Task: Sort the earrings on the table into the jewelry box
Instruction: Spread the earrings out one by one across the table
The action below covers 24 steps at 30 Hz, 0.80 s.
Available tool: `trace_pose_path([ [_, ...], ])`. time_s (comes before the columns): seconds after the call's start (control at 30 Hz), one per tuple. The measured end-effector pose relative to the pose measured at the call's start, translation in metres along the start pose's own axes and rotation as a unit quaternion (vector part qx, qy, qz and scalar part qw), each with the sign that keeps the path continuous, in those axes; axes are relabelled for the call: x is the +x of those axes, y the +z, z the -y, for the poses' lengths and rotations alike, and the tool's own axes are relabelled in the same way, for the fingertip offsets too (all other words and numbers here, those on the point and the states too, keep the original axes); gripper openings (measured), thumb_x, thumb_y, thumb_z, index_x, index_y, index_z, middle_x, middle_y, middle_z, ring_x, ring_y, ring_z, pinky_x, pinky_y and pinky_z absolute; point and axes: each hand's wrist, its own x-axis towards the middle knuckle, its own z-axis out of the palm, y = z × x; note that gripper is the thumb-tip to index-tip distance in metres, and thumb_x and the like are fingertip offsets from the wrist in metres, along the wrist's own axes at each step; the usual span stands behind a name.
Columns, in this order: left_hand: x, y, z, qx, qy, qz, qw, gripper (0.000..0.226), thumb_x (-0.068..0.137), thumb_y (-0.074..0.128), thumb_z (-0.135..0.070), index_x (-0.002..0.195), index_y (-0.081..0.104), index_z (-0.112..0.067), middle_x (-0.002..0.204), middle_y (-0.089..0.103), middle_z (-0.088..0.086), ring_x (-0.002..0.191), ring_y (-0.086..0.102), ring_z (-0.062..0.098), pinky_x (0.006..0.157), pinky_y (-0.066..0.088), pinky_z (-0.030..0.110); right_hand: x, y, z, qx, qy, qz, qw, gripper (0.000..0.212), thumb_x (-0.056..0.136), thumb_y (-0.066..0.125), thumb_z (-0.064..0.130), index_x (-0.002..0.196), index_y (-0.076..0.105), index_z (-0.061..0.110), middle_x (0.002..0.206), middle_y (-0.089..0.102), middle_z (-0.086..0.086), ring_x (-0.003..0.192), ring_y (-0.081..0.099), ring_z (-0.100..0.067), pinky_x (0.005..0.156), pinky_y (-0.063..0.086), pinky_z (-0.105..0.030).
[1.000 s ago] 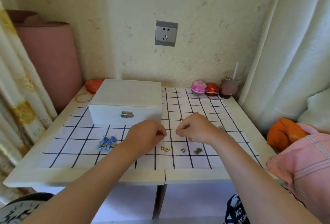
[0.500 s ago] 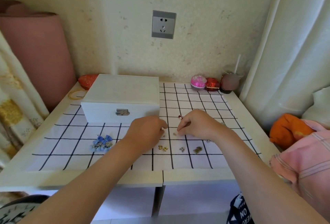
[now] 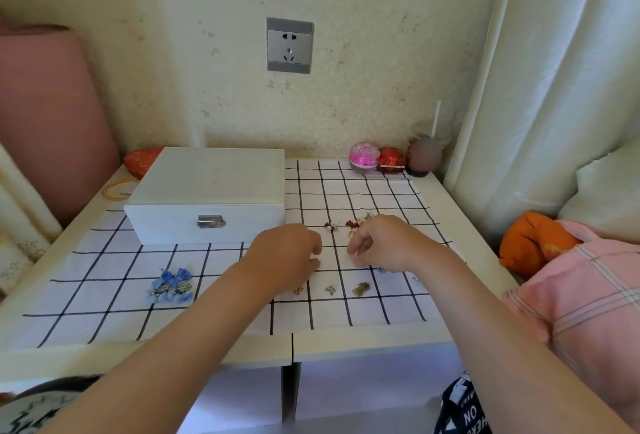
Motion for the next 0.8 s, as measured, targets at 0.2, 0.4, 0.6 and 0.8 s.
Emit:
trace_pose_path([
  [0.2, -0.005, -0.008, 0.01, -0.001, -0.016, 0.079, 0.997, 0.02, 0.097, 0.052, -0.019, 0.11, 0.067, -0.025, 0.114, 0.063, -0.002, 0.104, 0.061, 0.02, 0.088, 0.051, 0.031, 0.003, 0.0, -0.001, 0.029, -0.001, 0.019, 0.999, 0.016, 0.081, 0.079, 0.018, 0.085, 0.076, 0.033, 0.09, 0.069, 0.012, 0.086, 0.069, -0.013, 0.079, 0.061, -0.035],
  [0.4, 0.003, -0.009, 0.006, 0.002, -0.035, 0.086, 0.996, 0.024, 0.099, 0.051, -0.019, 0.119, 0.064, -0.021, 0.12, 0.061, 0.002, 0.108, 0.061, 0.022, 0.092, 0.051, 0.032, 0.01, -0.016, -0.006, 0.059, -0.002, -0.043, 0.997, 0.022, 0.084, 0.077, 0.017, 0.1, 0.075, 0.032, 0.097, 0.07, 0.011, 0.092, 0.065, -0.007, 0.074, 0.049, -0.02],
  [0.6, 0.009, -0.022, -0.006, -0.065, 0.018, -0.009, 0.998, 0.026, 0.099, 0.053, -0.022, 0.122, 0.065, -0.025, 0.115, 0.063, -0.003, 0.101, 0.059, 0.015, 0.09, 0.049, 0.029, 0.026, -0.025, -0.01, -0.005, -0.004, -0.132, 0.991, 0.018, 0.092, 0.068, 0.022, 0.104, 0.074, 0.033, 0.113, 0.067, 0.012, 0.106, 0.061, -0.011, 0.092, 0.049, -0.031],
  [0.8, 0.048, -0.019, -0.02, -0.039, 0.029, -0.014, 0.999, 0.033, 0.1, 0.052, -0.02, 0.132, 0.058, -0.021, 0.122, 0.06, 0.003, 0.109, 0.057, 0.02, 0.092, 0.047, 0.03, 0.047, -0.021, -0.006, -0.115, -0.014, -0.086, 0.99, 0.024, 0.09, 0.071, 0.031, 0.114, 0.073, 0.033, 0.123, 0.064, 0.008, 0.11, 0.061, -0.015, 0.085, 0.049, -0.032],
])
